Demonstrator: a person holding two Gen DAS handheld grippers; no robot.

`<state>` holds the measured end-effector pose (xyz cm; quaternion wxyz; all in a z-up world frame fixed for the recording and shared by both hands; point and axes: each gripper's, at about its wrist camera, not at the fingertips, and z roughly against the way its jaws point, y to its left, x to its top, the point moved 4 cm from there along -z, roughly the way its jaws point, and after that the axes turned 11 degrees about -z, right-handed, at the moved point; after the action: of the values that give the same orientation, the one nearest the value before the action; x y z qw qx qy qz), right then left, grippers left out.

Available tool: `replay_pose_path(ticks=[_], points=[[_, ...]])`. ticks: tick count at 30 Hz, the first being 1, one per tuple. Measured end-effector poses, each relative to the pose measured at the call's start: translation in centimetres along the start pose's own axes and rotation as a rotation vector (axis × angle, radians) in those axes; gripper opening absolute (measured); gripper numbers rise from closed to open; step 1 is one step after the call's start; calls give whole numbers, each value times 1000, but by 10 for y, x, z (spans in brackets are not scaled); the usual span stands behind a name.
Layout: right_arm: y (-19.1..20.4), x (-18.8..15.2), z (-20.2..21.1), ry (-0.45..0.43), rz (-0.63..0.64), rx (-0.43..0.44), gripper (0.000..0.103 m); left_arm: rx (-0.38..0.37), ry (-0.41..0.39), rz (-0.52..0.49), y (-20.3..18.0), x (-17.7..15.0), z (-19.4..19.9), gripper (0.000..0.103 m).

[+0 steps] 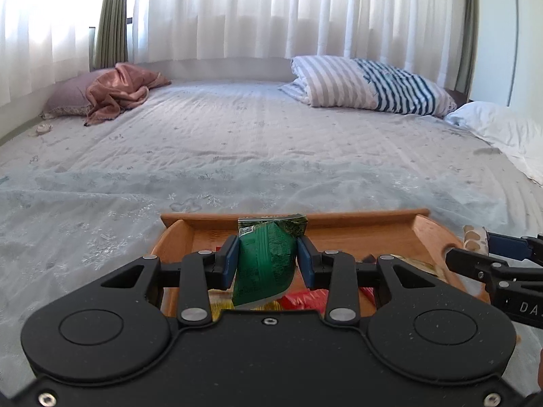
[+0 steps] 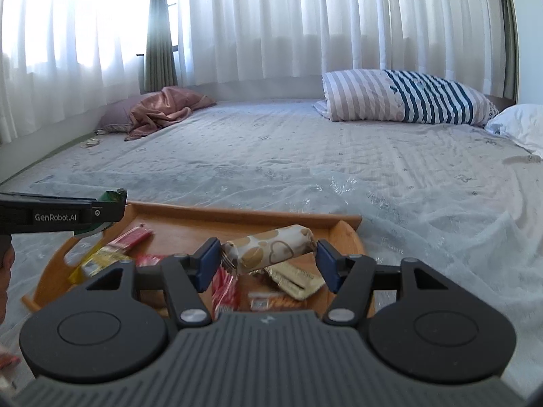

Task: Organize snacks
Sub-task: 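Carry the green pack and wafer roll over the tray with both tools, then open both tools to drop the green pack and wafer roll onto the tray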

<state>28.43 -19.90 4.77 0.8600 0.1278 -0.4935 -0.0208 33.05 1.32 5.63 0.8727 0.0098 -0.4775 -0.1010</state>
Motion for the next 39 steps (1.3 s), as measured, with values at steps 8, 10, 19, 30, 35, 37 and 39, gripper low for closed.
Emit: replay_pose_path(ticks=[8,10,19,30,35,37,39], points=[[-16,9,-54,65,-94,-49,65,-12,64,30,1,-7,-56,35],[-20,7,-63,73,-111,-62,65,-8,71,29,0,-13,-64,35],[-22,-11,-82,90,-103,-85,65,11,74,15,3,-29,-81,36],[-26,-17,-85,82,-128,-88,65,31,55,-22,-2,-34,-82,36],[-27,-18,-85,80,-118,-84,66,34,57,-26,-3,-35,-82,37],[-27,-19,-84,78,-119,-82,66,36,56,-30,-4,-35,-82,37],[-27,-19,-84,76,-122,-80,66,38,56,-32,-4,-35,-81,37]])
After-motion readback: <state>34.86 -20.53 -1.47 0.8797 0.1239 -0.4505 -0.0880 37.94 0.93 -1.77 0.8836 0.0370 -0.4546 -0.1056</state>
